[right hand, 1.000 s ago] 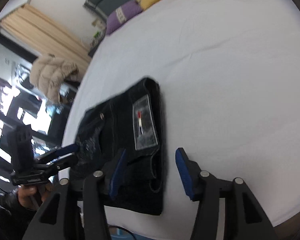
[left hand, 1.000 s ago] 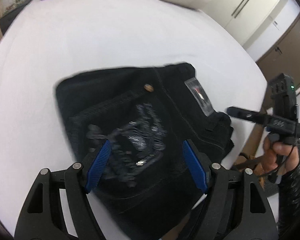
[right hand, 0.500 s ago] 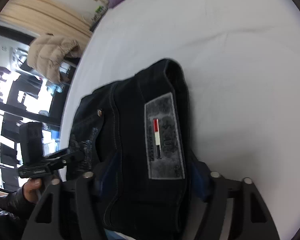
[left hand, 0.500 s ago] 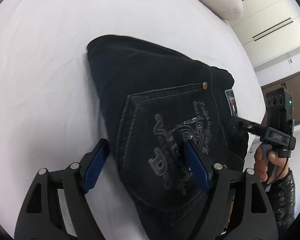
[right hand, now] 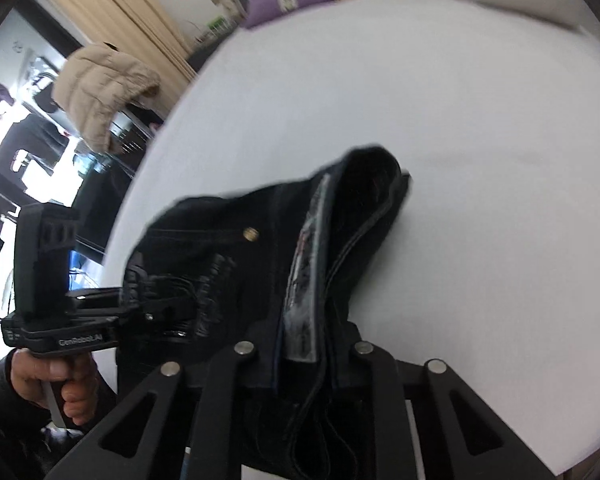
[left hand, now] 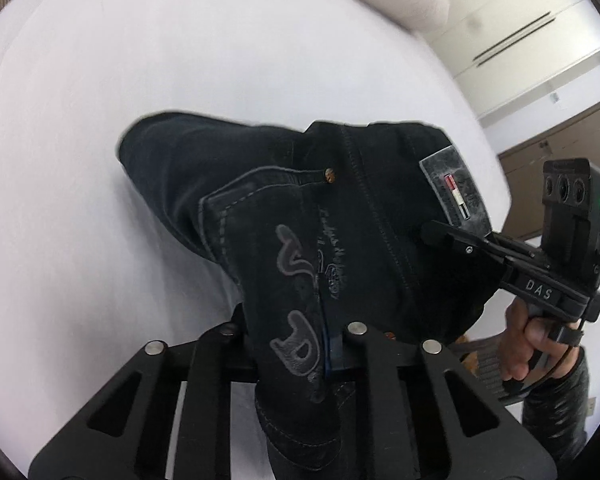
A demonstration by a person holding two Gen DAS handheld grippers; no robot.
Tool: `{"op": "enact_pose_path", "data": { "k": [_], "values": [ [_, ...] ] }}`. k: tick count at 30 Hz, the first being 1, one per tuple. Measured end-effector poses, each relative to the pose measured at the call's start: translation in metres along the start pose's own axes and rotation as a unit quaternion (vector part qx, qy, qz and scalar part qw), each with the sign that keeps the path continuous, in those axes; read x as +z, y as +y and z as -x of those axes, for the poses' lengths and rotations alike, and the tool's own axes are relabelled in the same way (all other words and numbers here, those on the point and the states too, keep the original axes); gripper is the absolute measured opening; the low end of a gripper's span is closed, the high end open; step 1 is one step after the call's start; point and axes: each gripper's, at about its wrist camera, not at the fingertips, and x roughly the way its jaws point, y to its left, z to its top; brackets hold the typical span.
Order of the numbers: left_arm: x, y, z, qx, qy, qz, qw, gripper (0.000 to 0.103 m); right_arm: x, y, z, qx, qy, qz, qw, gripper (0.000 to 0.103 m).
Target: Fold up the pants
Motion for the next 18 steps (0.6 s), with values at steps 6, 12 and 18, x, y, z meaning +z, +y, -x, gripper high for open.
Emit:
{"op": "enact_pose_path", "data": {
  "k": [6,12,18],
  "values": [
    [0.061,0.032,0.075,0.041,-0.076,-0.049,0.9951,0.018,0.066,0.023,-0.014,0.052,-0.048,-0.026,0.997,0.017],
    [0.114,0.097,0.091,0.103,-0.088,-0.051,0.9894,0.019,0.125,0.053,-0.085,0.067,-0.042,-0.031,0.996,0.017],
    [0.146,0.167,0.078,0.114,-0.084,-0.028,0.9895,0.019,0.153,0.052,-0.156,0.074,-0.017,-0.056,0.996,0.017]
  ]
}}
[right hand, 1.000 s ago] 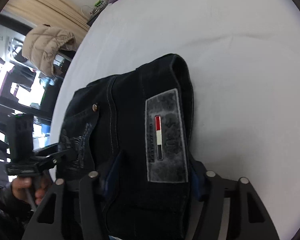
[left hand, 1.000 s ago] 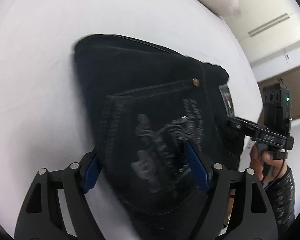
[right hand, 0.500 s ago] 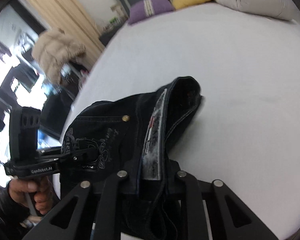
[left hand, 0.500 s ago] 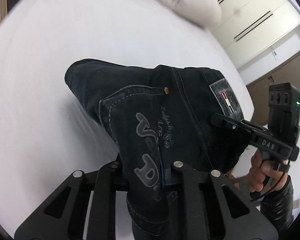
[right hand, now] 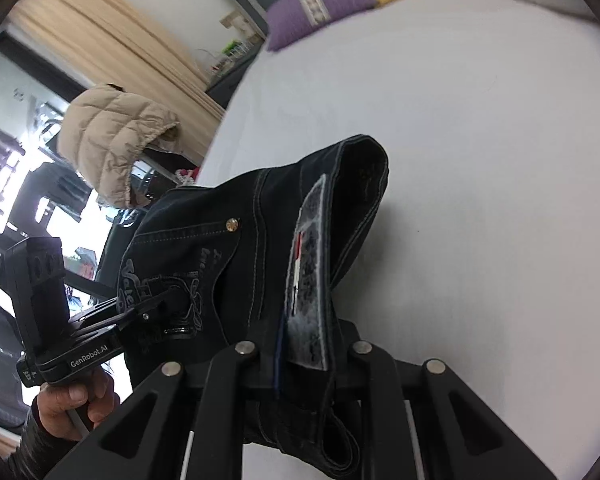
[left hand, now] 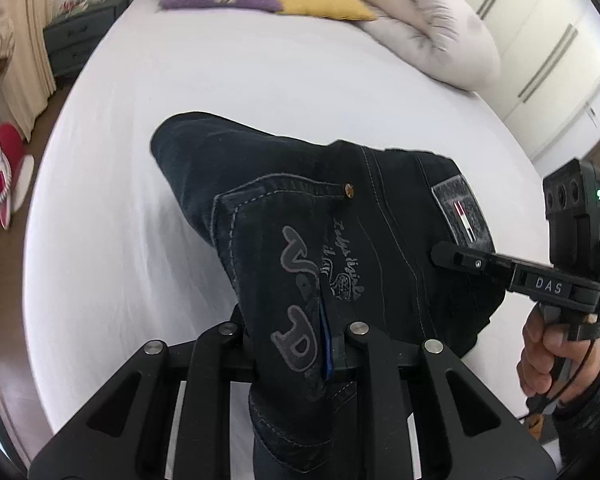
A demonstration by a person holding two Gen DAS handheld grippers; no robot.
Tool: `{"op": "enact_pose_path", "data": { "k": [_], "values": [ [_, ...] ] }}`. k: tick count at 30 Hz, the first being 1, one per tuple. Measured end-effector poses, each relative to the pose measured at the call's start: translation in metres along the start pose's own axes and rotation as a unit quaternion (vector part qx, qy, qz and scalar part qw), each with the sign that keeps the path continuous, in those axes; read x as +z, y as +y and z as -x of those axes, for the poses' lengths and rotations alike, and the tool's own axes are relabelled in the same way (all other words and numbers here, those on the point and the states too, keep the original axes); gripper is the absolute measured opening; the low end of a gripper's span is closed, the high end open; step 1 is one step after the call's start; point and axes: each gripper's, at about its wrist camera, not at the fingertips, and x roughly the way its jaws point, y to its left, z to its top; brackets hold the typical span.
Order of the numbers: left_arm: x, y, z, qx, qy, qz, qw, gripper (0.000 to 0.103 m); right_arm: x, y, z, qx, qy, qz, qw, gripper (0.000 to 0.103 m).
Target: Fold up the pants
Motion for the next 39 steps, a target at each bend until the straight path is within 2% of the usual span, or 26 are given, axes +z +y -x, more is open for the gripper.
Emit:
{"op": "enact_pose_path", "data": {
  "k": [1,2,3,4,5,6,7,8,11,13,14,15,16,17,21,23,24,26,27,29,31,33,36,39],
  "values": [
    [0.002,0.003,-0.011,0.000,0.002,0.004,1.0000,0.021,0.002,-0.006,-0.010,-0.002,0.005,-0.006,1.000,0.018],
    [0.002,0.012,-0.022,0.001,0.004,0.010,0.9999,0.024,0.003,-0.012,-0.018,-0.005,0.011,-0.010,1.000,0.024],
    [-0.001,0.020,-0.031,0.000,0.005,0.021,0.9998,0.026,0.001,-0.018,-0.026,-0.013,0.018,-0.013,1.000,0.031],
    [-0.005,0.025,-0.037,-0.004,0.001,0.030,0.9996,0.032,-0.002,-0.023,-0.032,-0.027,0.024,-0.011,0.999,0.045],
    [-0.009,0.032,-0.040,-0.006,-0.006,0.037,0.9993,0.047,-0.006,-0.026,-0.034,-0.040,0.024,-0.006,0.999,0.052],
    [-0.016,0.035,-0.041,-0.008,-0.015,0.043,0.9990,0.055,-0.010,-0.029,-0.033,-0.033,0.018,0.001,0.999,0.053],
    [-0.023,0.036,-0.043,-0.004,-0.023,0.047,0.9986,0.065,-0.015,-0.031,-0.028,-0.021,0.007,0.005,1.000,0.059],
    [-0.028,0.040,-0.041,0.000,-0.028,0.052,0.9982,0.068,-0.019,-0.032,-0.023,-0.018,0.000,0.002,1.000,0.067],
    [-0.040,0.051,-0.019,0.027,-0.046,0.063,0.9966,0.070,-0.030,-0.024,0.005,-0.033,-0.035,0.004,0.999,0.072],
    [-0.048,0.040,0.010,0.063,-0.082,0.054,0.9932,0.072,-0.035,-0.011,0.031,-0.051,-0.071,0.030,0.996,0.072],
    [-0.051,0.033,0.030,0.079,-0.108,0.049,0.9898,0.079,-0.038,-0.002,0.043,-0.061,-0.088,0.042,0.993,0.073],
    [-0.050,0.022,0.051,0.097,-0.141,0.040,0.9844,0.084,-0.042,0.007,0.058,-0.067,-0.107,0.054,0.990,0.074],
    [-0.052,0.011,0.075,0.114,-0.176,0.030,0.9774,0.095,-0.045,0.020,0.075,-0.072,-0.132,0.066,0.986,0.075],
    [-0.055,0.002,0.099,0.131,-0.209,0.022,0.9690,0.101,-0.045,0.033,0.087,-0.080,-0.155,0.077,0.982,0.076],
    [-0.076,-0.041,0.197,0.199,-0.325,-0.007,0.9244,0.103,-0.069,0.093,0.156,-0.101,-0.261,0.145,0.949,0.090],
    [-0.096,-0.054,0.243,0.228,-0.367,-0.016,0.9017,0.103,-0.084,0.130,0.186,-0.111,-0.311,0.185,0.926,0.103],
    [-0.109,-0.064,0.265,0.248,-0.389,-0.020,0.8869,0.103,-0.096,0.152,0.205,-0.122,-0.342,0.210,0.908,0.103],
    [-0.115,-0.076,0.289,0.281,-0.411,-0.018,0.8671,0.103,-0.116,0.181,0.229,-0.139,-0.383,0.237,0.882,0.103],
    [-0.124,-0.079,0.302,0.291,-0.415,-0.013,0.8616,0.103,-0.122,0.191,0.235,-0.143,-0.393,0.245,0.875,0.103],
    [-0.140,-0.080,0.319,0.289,-0.405,0.000,0.8676,0.103,-0.139,0.216,0.251,-0.148,-0.413,0.261,0.860,0.103],
    [-0.155,-0.078,0.330,0.297,-0.378,0.013,0.8767,0.103,-0.150,0.234,0.262,-0.147,-0.419,0.266,0.855,0.103],
    [-0.173,-0.074,0.339,0.307,-0.359,0.022,0.8809,0.103,-0.160,0.246,0.270,-0.152,-0.415,0.256,0.860,0.103],
    [-0.196,-0.072,0.347,0.309,-0.344,0.039,0.8857,0.103,-0.172,0.251,0.275,-0.172,-0.401,0.223,0.872,0.103],
    [-0.227,-0.068,0.354,0.305,-0.328,0.056,0.8920,0.103,-0.182,0.243,0.264,-0.197,-0.361,0.183,0.893,0.103]
  ]
}}
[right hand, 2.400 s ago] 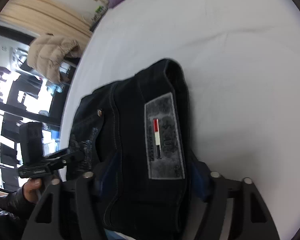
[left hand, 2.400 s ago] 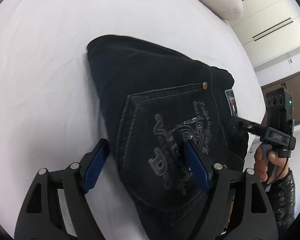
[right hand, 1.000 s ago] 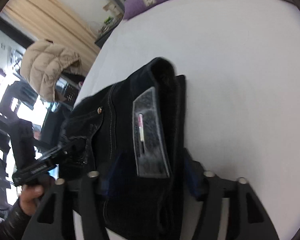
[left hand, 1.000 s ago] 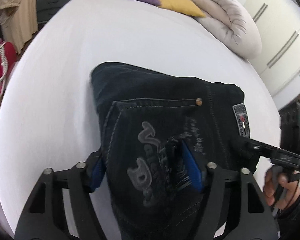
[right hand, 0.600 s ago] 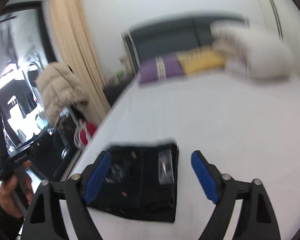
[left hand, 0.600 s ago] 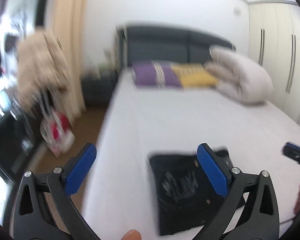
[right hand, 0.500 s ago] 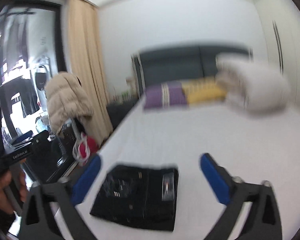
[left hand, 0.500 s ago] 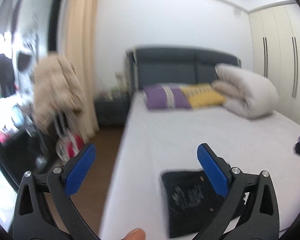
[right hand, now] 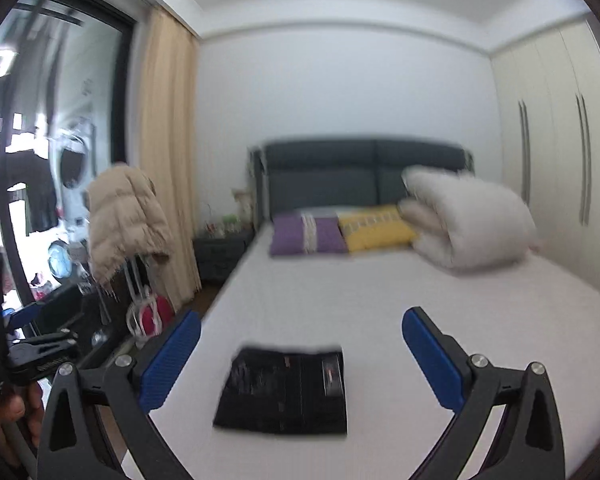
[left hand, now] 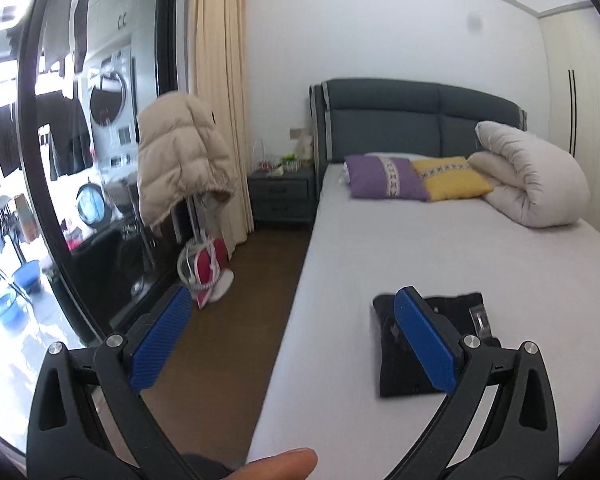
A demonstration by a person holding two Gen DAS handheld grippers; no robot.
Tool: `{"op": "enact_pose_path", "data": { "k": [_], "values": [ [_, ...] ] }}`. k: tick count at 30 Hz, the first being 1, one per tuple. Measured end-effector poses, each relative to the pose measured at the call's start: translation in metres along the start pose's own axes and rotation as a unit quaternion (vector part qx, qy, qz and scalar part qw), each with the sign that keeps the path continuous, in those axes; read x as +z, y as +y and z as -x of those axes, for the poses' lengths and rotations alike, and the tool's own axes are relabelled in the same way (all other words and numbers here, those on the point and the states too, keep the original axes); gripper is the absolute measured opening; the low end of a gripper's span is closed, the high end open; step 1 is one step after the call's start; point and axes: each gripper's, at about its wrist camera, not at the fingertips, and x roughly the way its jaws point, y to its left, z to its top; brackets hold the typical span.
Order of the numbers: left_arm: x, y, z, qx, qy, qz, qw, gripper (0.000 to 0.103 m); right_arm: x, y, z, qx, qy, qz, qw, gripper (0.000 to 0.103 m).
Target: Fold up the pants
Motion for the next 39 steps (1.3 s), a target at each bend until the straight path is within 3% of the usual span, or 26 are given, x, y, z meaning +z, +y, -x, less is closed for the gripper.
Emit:
{"op": "enact_pose_path", "data": {
  "k": [4,7,10,19,39],
  "values": [
    [-0.033,-0.003,-0.001,-0.006,0.031,-0.009,0.9995,0.103,-0.029,-0.011,-0.012,-0.038,0.072,-0.031,0.996,0.103],
    [-0.059,-0.015,-0.019,-0.027,0.072,-0.004,0.9970,0.103,-0.051,-0.023,-0.028,-0.048,0.140,-0.076,0.986,0.103],
    [-0.075,-0.026,-0.041,-0.034,0.100,-0.007,0.9944,0.103,-0.067,-0.028,-0.039,-0.058,0.173,-0.087,0.979,0.103],
    [-0.095,-0.043,-0.071,-0.036,0.125,-0.020,0.9913,0.103,-0.081,-0.010,-0.046,-0.080,0.183,-0.026,0.979,0.103],
    [-0.099,-0.046,-0.093,-0.041,0.143,-0.030,0.9883,0.103,-0.085,-0.008,-0.055,-0.078,0.195,-0.015,0.978,0.103]
  ]
}}
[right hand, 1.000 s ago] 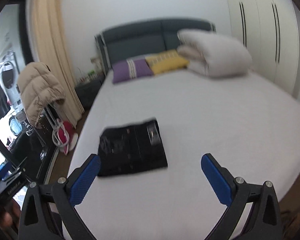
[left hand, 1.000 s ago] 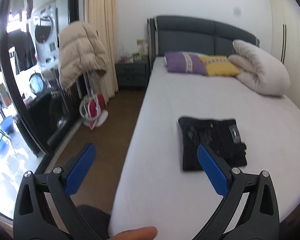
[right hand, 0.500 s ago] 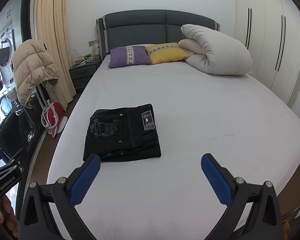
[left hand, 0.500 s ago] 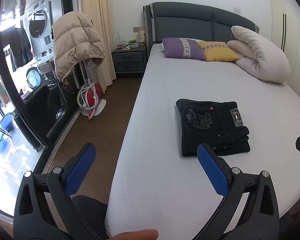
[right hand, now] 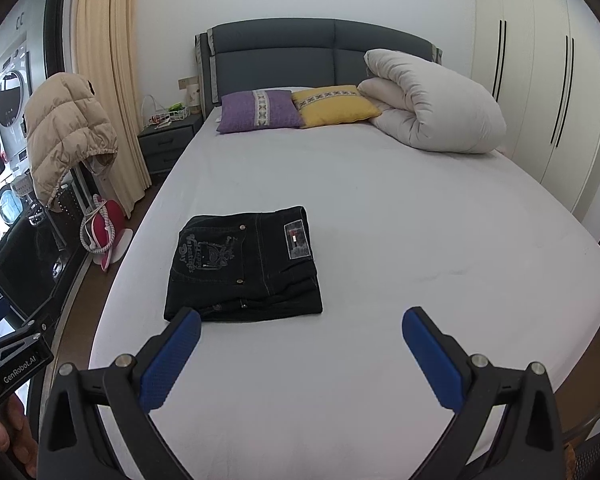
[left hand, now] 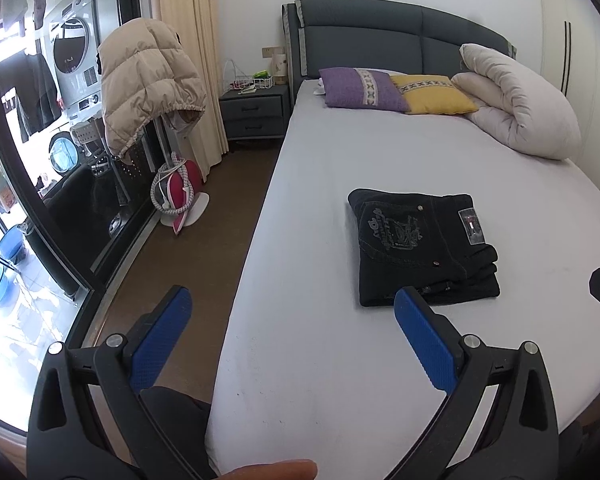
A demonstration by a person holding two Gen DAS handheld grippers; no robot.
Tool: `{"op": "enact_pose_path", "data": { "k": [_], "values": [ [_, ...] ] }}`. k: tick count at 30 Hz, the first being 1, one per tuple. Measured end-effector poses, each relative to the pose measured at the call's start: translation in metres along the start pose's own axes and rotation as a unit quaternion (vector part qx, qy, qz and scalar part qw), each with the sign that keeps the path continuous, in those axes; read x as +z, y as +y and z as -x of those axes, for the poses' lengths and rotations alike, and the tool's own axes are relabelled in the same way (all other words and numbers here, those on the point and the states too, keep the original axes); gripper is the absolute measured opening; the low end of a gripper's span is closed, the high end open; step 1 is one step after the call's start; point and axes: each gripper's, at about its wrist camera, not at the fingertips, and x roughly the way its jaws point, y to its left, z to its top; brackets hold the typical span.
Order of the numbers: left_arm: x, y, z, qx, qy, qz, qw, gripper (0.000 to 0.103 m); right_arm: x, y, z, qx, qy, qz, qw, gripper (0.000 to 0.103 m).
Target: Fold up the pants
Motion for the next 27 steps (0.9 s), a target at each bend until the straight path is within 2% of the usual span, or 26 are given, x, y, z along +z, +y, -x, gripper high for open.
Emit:
{"op": "enact_pose_path", "data": {
  "k": [27],
  "values": [
    [-0.009,-0.006,-0.014,-0.004,0.008,-0.006,0.9999,0.103,-0.009,0.000,-0.007,0.004,0.004,0.006,1.000,0.103]
  ]
}}
